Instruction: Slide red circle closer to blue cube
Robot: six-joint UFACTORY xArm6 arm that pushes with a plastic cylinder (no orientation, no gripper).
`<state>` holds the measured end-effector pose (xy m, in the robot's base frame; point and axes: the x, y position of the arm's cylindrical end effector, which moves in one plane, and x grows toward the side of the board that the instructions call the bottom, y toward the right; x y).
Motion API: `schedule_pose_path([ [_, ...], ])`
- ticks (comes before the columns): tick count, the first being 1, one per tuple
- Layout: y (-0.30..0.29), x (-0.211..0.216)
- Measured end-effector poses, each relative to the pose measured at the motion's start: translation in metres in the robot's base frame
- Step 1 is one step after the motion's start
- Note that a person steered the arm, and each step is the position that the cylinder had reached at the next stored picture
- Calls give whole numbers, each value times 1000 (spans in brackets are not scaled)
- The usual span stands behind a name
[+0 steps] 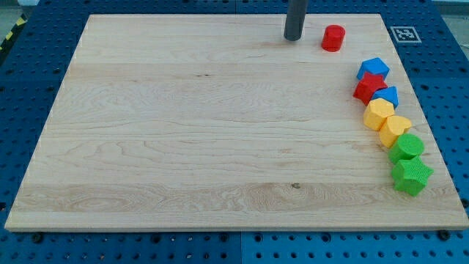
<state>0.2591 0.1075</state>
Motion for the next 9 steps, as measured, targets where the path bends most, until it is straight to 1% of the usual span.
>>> schedule_pose_path([
  [3,21,-5],
  [6,83,-4],
  [9,101,-3],
])
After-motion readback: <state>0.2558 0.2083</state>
